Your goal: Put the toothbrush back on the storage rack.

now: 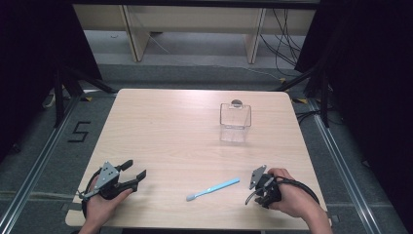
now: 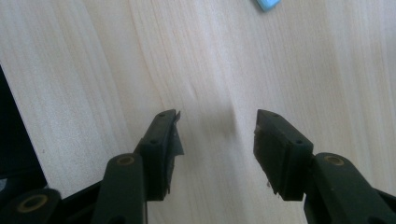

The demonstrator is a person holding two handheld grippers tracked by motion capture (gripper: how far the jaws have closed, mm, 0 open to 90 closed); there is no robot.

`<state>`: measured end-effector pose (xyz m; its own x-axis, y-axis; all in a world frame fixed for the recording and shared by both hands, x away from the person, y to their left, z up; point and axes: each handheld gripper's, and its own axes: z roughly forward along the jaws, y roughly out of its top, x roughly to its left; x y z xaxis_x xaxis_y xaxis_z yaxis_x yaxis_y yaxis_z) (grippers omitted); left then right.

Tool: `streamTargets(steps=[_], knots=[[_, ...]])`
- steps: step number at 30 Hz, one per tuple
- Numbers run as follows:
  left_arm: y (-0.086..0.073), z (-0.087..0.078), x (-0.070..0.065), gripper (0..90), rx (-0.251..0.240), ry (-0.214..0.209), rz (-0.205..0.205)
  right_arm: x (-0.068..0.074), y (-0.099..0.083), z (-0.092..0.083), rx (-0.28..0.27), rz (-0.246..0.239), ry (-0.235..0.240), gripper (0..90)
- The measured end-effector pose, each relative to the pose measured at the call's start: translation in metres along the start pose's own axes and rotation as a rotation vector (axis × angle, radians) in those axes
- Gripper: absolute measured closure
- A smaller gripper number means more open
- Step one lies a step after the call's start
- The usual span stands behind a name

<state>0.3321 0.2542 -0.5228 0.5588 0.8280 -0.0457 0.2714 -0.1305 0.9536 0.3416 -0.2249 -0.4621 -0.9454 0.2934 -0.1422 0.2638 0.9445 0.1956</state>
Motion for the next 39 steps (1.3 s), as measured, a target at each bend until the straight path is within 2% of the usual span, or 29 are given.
streamTargets(steps=[2, 3, 4, 7, 12, 13, 15, 17, 18, 20, 21, 22, 24, 25, 26, 27, 30, 33, 35, 38, 39], knots=[[-0.001, 0.001, 0.0, 31.2, -0.014, -0.008, -0.005, -0.003, 0.004, -0.001, 0.003, -0.052, -0.021, 47.0], [0.0, 0.0, 0.0, 31.2, -0.007, -0.002, -0.001, -0.003, 0.007, -0.001, -0.003, -0.042, -0.015, 46.2], [0.0, 0.0, 0.0, 31.2, -0.002, -0.002, 0.003, -0.001, 0.009, -0.003, 0.018, -0.013, -0.019, 45.4], [0.0, 0.0, -0.001, 31.3, 0.001, -0.003, 0.009, -0.005, 0.018, -0.003, -0.015, -0.089, 0.004, 47.0], [0.0, 0.0, 0.0, 31.3, -0.004, -0.003, 0.0, -0.008, 0.027, -0.003, 0.0, -0.114, 0.009, 47.5], [-0.001, 0.001, 0.0, 31.3, -0.014, -0.011, -0.006, -0.01, 0.029, -0.002, -0.005, -0.141, 0.011, 47.5], [0.0, 0.0, 0.0, 31.3, -0.004, -0.005, -0.005, -0.01, 0.032, -0.002, 0.008, -0.122, 0.011, 47.6], [0.0, 0.0, 0.0, 31.3, -0.004, -0.003, -0.003, -0.011, 0.035, -0.001, 0.022, -0.138, 0.011, 47.6], [-0.001, 0.001, 0.0, 31.3, -0.015, -0.011, -0.003, -0.01, 0.037, -0.001, 0.033, -0.11, 0.012, 47.4], [0.0, 0.0, 0.0, 31.3, -0.001, -0.004, 0.001, -0.013, 0.041, -0.001, 0.034, -0.131, 0.014, 47.2], [0.0, 0.0, 0.0, 31.3, -0.002, -0.005, -0.001, -0.015, 0.043, -0.001, 0.03, -0.165, 0.015, 47.2], [-0.001, 0.001, 0.0, 31.3, -0.013, -0.01, -0.005, -0.015, 0.045, -0.001, 0.038, -0.146, 0.013, 47.1], [-0.001, 0.001, 0.0, 31.3, -0.015, -0.01, -0.003, -0.016, 0.051, -0.002, 0.044, -0.144, 0.009, 47.2], [-0.001, 0.001, 0.0, 31.4, -0.017, -0.009, -0.004, -0.02, 0.055, -0.001, 0.03, -0.196, 0.013, 47.2], [-0.001, 0.001, 0.0, 31.4, -0.016, -0.007, -0.004, -0.019, 0.058, -0.001, 0.045, -0.168, 0.015, 47.0], [-0.001, 0.001, 0.0, 31.5, -0.015, -0.007, -0.005, -0.02, 0.061, -0.001, 0.05, -0.17, 0.015, 46.9], [0.0, 0.0, 0.0, 31.5, -0.003, -0.002, 0.001, -0.023, 0.071, 0.001, 0.053, -0.211, 0.027, 46.9], [0.0, -0.001, 0.0, 31.4, -0.008, -0.005, -0.006, -0.026, 0.08, 0.004, 0.044, -0.277, 0.029, 47.1], [-0.001, 0.0, 0.001, 31.4, -0.019, -0.011, -0.009, -0.025, 0.085, 0.006, 0.06, -0.284, 0.037, 47.4], [0.0, -0.001, 0.0, 31.4, -0.004, -0.004, -0.004, -0.024, 0.092, 0.011, 0.071, -0.31, 0.057, 48.3], [0.0, 0.0, 0.0, 31.4, -0.006, -0.005, -0.005, -0.025, 0.094, 0.013, 0.074, -0.338, 0.055, 49.0]])
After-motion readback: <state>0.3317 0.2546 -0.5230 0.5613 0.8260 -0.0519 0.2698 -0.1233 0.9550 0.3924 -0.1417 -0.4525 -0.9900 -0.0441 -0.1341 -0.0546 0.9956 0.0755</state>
